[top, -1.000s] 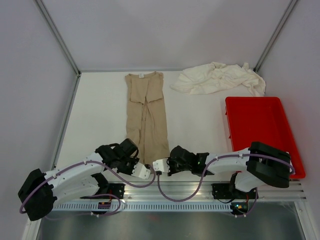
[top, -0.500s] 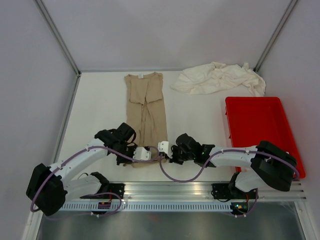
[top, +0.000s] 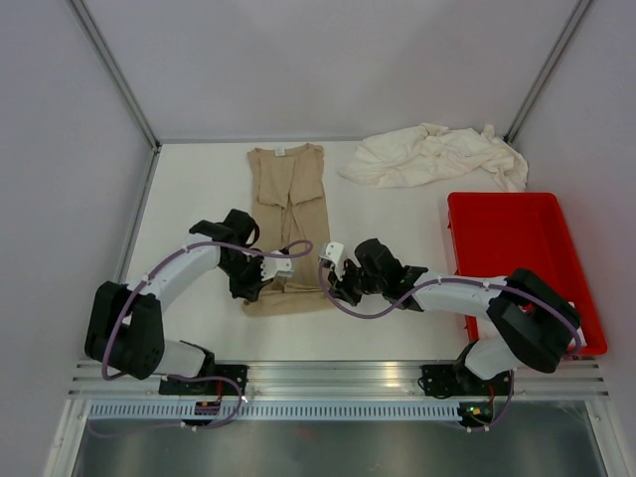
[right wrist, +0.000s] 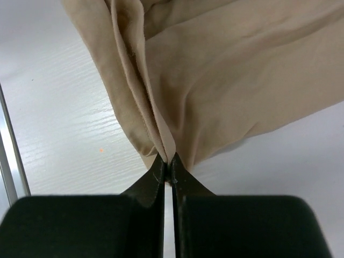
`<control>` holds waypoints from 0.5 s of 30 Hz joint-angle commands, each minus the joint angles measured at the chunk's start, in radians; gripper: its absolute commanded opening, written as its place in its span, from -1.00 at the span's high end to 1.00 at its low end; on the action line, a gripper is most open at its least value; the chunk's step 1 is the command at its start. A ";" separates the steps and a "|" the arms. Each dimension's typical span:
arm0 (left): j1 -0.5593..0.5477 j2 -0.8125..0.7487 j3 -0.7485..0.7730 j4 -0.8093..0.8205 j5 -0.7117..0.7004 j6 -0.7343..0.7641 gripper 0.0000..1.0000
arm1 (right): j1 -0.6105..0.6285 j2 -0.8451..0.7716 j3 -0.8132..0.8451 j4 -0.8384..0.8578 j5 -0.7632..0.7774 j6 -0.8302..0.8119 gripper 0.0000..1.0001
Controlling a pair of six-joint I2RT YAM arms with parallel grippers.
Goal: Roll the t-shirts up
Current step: Roll the tshirt
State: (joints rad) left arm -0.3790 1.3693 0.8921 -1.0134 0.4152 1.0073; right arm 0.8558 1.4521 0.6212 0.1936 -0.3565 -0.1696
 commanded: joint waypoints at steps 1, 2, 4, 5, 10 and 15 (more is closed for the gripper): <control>0.029 0.057 0.060 0.030 0.046 0.053 0.95 | -0.032 0.048 0.077 -0.011 -0.052 0.070 0.90; 0.032 0.069 0.067 0.035 0.045 0.050 0.95 | -0.037 0.062 0.092 -0.028 -0.053 0.077 0.89; 0.034 0.108 0.090 0.050 0.050 0.039 0.95 | -0.047 0.102 0.124 -0.069 -0.061 0.096 0.88; 0.034 0.119 0.097 0.052 0.051 0.037 0.95 | -0.049 0.111 0.129 -0.071 -0.061 0.104 0.88; 0.035 0.171 0.116 0.067 0.039 0.036 0.94 | -0.070 0.139 0.132 -0.046 -0.065 0.162 0.85; 0.045 0.214 0.131 0.098 0.023 0.034 0.92 | -0.084 0.142 0.141 -0.049 0.030 0.220 0.43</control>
State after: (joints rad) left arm -0.3462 1.5612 0.9775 -0.9474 0.4202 1.0119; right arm 0.7837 1.5921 0.7219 0.1345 -0.3744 -0.0071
